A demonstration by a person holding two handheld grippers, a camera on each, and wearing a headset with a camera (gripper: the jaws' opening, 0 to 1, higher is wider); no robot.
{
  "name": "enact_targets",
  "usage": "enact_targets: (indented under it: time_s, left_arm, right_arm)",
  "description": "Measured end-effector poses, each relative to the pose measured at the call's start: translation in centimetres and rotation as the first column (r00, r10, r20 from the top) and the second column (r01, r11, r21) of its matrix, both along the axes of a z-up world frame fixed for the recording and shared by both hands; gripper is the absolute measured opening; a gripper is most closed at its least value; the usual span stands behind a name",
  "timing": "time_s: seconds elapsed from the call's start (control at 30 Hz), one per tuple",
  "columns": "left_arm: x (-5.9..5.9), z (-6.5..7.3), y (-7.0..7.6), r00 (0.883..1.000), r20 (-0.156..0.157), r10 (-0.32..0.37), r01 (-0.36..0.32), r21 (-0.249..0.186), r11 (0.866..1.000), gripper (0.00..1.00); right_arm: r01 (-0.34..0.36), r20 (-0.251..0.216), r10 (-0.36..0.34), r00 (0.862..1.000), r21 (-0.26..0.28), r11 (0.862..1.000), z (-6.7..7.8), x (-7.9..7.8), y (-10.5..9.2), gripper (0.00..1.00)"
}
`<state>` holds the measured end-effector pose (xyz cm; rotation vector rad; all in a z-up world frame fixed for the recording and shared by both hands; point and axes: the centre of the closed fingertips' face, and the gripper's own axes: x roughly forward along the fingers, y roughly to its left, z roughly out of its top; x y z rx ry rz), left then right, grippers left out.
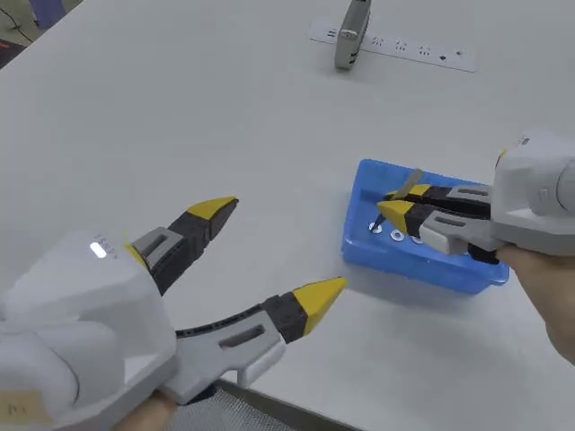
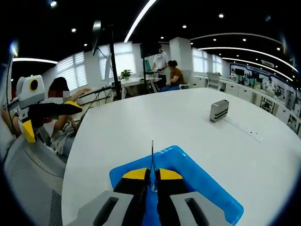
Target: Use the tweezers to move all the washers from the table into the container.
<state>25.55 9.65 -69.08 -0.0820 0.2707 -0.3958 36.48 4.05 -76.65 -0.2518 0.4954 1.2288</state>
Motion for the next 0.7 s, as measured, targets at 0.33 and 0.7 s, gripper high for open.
enact_targets:
  time_s: [0.33,0.7]
  left_arm:
    - [-0.2,1.2,-1.3,0.995,0.010,-0.098,0.099,-0.042,0.994,0.61]
    - [-0.2,2.2,-4.5,0.940,-0.022,-0.340,0.340,-0.004,0.940,0.30]
  right_arm:
    - [0.008,0.095,-0.016,0.995,0.089,0.996,5.7,-2.0,-1.4,0.03]
    - [-0.113,0.031,0.112,0.993,0.027,0.993,4.4,-9.9,-4.9,0.03]
